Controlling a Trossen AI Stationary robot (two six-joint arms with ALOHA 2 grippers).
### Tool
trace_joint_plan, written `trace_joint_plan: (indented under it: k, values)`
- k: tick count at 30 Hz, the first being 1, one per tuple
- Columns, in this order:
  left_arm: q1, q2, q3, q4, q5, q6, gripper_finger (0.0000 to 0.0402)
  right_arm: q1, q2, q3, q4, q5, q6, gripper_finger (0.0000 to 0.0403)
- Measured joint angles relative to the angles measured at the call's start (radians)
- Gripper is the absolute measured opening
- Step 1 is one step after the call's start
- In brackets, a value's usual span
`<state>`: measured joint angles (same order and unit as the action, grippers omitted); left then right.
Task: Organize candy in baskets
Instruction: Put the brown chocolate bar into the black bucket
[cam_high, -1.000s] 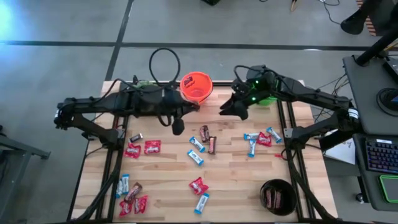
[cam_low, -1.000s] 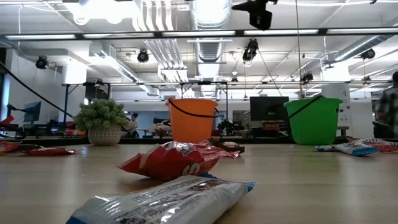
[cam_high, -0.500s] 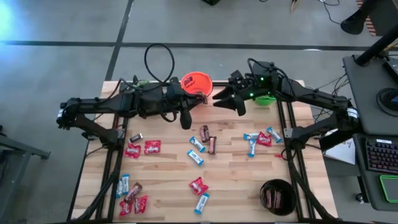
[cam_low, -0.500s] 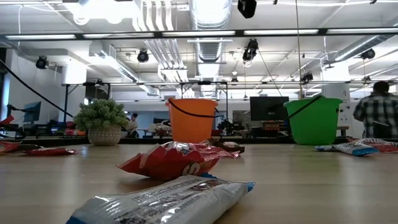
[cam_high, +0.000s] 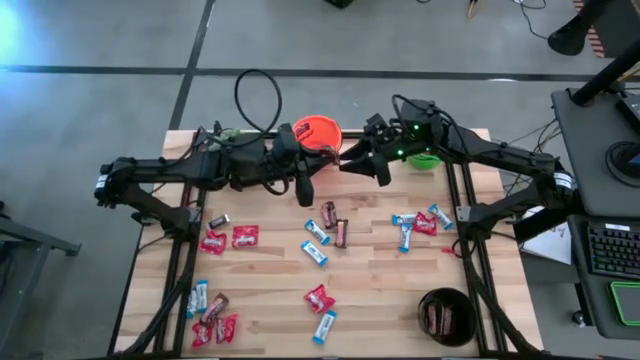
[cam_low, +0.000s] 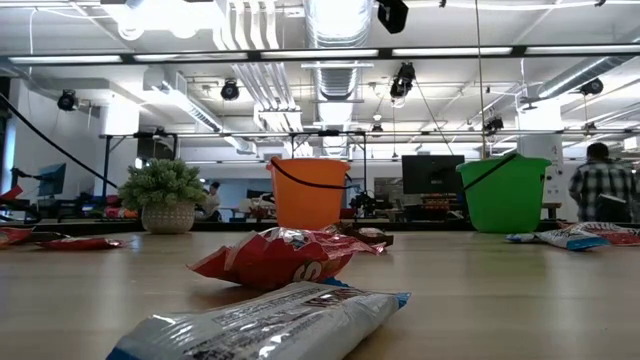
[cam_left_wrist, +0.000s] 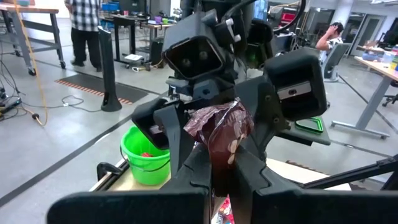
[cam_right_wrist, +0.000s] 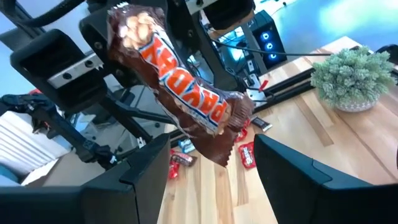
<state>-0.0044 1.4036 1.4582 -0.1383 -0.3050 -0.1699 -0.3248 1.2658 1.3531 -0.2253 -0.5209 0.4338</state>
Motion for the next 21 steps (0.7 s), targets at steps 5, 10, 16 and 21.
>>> trace_joint_plan:
  k: [5,10,16,21]
  values:
    - [0.003,0.0,0.0,0.029,0.0,-0.025,0.0001,0.0,0.003,0.006,0.018,-0.001,0.0,0.0221]
    - [0.01,0.016,0.0,0.061,0.001,-0.078,0.0001,0.011,0.006,0.018,0.033,-0.002,-0.014,0.0221]
    - [0.016,0.05,0.0,0.13,0.007,-0.102,0.0001,0.019,0.006,0.028,0.03,0.001,-0.033,0.0221]
    - [0.016,0.062,0.0,0.182,0.061,-0.106,0.0001,0.019,0.006,0.028,0.029,-0.002,-0.035,0.0221]
